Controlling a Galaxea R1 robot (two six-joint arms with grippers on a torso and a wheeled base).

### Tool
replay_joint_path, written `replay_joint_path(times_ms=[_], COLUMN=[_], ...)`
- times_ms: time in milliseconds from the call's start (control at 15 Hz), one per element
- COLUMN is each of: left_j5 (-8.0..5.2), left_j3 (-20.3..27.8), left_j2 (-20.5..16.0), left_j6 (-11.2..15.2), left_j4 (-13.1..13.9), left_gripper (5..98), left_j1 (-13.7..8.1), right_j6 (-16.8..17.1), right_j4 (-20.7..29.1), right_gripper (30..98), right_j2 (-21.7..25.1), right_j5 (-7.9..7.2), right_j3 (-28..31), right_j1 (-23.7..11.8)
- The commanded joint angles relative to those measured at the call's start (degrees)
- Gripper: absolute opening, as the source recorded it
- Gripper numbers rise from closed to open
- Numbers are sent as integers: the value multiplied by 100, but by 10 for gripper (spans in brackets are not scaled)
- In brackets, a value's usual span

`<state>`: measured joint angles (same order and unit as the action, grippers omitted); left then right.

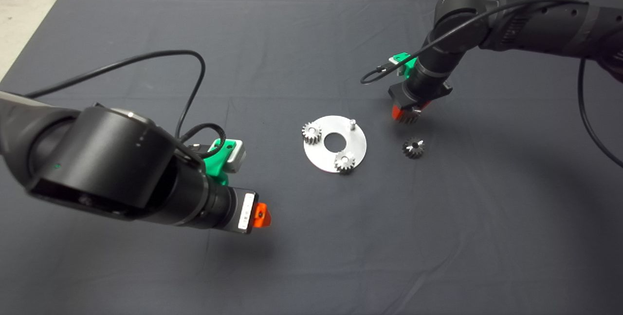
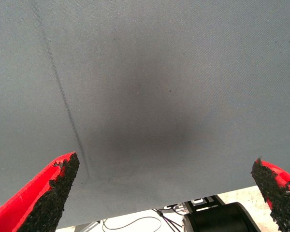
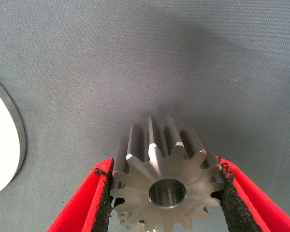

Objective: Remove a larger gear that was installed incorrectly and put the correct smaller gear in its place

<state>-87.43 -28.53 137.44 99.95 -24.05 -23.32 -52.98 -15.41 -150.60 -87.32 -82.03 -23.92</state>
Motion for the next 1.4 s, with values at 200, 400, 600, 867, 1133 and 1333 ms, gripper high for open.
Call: replay_joint_path(times_ms=[200, 400, 600, 867, 1133, 1333], left_j5=[-90, -90, -90, -90, -90, -90], left_j3=[7, 15, 7, 7, 7, -11], left_j2=[-19, -19, -10, -10, -10, -1], left_j6=[-19, -19, -18, -11, -14, -19], left_j4=[-65, -65, -65, -65, -65, -65], left_gripper=[921, 921, 921, 921, 921, 921], left_j1=[-33, -33, -33, -33, -33, -29], right_j6=[25, 25, 25, 25, 25, 25], right_j4=[-59, -59, -59, -242, -349, -371], right_gripper=[512, 512, 512, 512, 512, 525], right_j2=[43, 105, 105, 158, 329, 360], right_j5=[-725, -725, -725, -716, -716, -716], right_j3=[57, 66, 74, 66, 57, 57], right_j1=[-167, -157, -148, 281, 326, 318])
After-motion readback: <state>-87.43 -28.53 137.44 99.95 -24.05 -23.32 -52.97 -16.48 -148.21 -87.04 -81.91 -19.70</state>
